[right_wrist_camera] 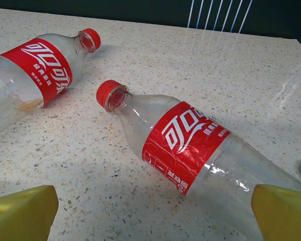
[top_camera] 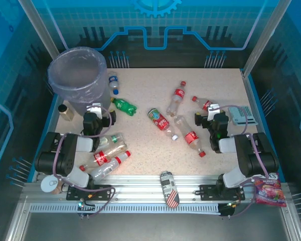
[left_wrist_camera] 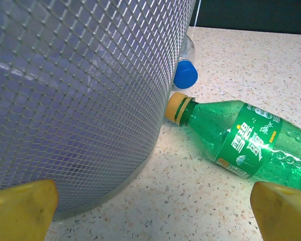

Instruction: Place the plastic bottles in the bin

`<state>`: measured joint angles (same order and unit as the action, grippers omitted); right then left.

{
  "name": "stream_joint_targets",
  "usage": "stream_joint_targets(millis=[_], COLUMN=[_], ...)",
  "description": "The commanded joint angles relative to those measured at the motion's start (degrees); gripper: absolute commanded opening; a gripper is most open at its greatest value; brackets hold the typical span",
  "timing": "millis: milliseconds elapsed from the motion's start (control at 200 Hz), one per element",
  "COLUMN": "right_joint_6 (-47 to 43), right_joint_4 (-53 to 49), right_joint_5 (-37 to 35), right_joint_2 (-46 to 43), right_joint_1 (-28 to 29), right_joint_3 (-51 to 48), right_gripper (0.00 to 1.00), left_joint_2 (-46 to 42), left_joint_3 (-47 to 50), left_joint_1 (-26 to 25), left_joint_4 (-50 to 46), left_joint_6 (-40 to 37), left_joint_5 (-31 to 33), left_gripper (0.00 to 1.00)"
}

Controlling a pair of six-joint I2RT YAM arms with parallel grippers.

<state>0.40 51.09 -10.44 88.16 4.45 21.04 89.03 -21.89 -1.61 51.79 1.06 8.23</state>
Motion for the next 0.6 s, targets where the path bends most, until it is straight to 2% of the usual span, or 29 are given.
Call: stream_joint_targets(millis=[0, 595], right_joint_6=[-0.29, -0.05], right_joint_4=[2.06, 1.6], right_joint_5=[-0.38, -0.16], right_joint_2=[0.35, 0.35], right_joint_1=[0.52, 0.41], right_joint_3=[0.85, 1.13], right_gripper=[1.0, 1.0], left_joint_2=[0.09, 0.09], left_joint_3=[0.1, 0.06], left_joint_1=[0.42, 0.47], left_joint_4=[1.82, 1.64], left_joint_6=[-1.02, -0.88], left_joint_5=[-0.32, -0.53], left_gripper=[0.99, 0.99])
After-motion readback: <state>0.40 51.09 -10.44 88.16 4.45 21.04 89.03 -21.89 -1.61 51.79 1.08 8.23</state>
